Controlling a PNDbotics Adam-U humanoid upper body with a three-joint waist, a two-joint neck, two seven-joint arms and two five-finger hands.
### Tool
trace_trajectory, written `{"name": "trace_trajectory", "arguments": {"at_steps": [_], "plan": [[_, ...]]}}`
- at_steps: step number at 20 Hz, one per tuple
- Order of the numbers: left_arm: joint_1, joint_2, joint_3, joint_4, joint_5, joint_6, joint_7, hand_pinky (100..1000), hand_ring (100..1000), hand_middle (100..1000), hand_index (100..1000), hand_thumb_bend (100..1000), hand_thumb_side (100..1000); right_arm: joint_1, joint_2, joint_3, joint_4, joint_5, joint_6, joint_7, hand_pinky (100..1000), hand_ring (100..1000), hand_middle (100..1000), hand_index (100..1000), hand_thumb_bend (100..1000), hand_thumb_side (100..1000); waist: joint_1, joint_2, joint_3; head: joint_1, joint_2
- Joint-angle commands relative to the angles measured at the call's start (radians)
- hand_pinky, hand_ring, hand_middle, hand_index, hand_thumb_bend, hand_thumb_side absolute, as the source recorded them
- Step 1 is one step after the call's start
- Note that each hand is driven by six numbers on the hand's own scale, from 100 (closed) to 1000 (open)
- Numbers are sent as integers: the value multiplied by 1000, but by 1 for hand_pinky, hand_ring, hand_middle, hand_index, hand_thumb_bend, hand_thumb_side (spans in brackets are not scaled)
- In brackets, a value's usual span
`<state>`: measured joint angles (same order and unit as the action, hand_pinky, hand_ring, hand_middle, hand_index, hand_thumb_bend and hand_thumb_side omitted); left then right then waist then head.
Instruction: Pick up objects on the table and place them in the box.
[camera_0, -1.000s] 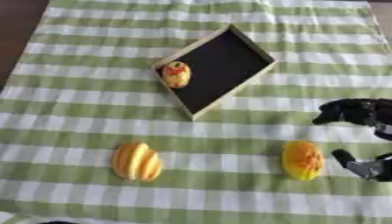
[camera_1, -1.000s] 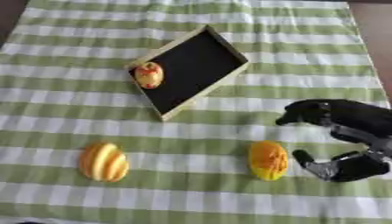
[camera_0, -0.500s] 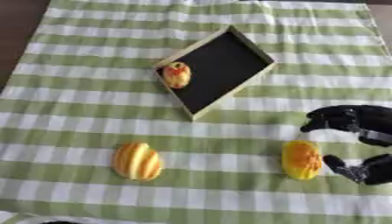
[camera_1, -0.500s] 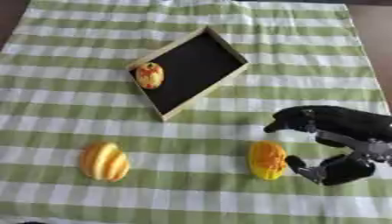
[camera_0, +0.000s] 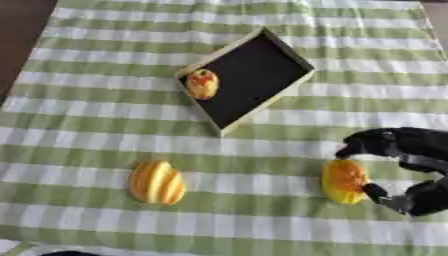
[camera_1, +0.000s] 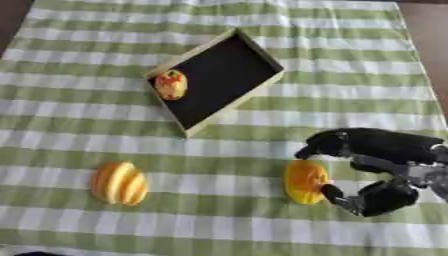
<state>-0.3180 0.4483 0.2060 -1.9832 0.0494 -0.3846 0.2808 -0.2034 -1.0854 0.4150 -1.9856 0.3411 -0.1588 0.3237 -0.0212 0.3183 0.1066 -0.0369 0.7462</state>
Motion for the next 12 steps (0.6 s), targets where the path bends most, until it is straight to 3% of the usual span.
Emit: {"name": "trace_trajectory", "arguments": {"at_steps": [1,7,12], "plan": [[-4,15,-1,-17,7,2,-5,802,809,700,869,100,485,-6,-12,-2,-14,30,4,14,959,960,811,934,100,199,2,-13,1,-2,-3],[-3,11,-2,-17,12,1,-6,801,808,692,869,100,493,-7,-7,20,-14,74,6,52,963,961,820,946,100,342,4,-9,3,-4,-4],[-3,7,-1,-17,17,1,-1,800,804,689,868,100,498,-9,0,39,-14,92,4,88,958,952,811,940,100,402,5,-4,5,-7,-4]]}}
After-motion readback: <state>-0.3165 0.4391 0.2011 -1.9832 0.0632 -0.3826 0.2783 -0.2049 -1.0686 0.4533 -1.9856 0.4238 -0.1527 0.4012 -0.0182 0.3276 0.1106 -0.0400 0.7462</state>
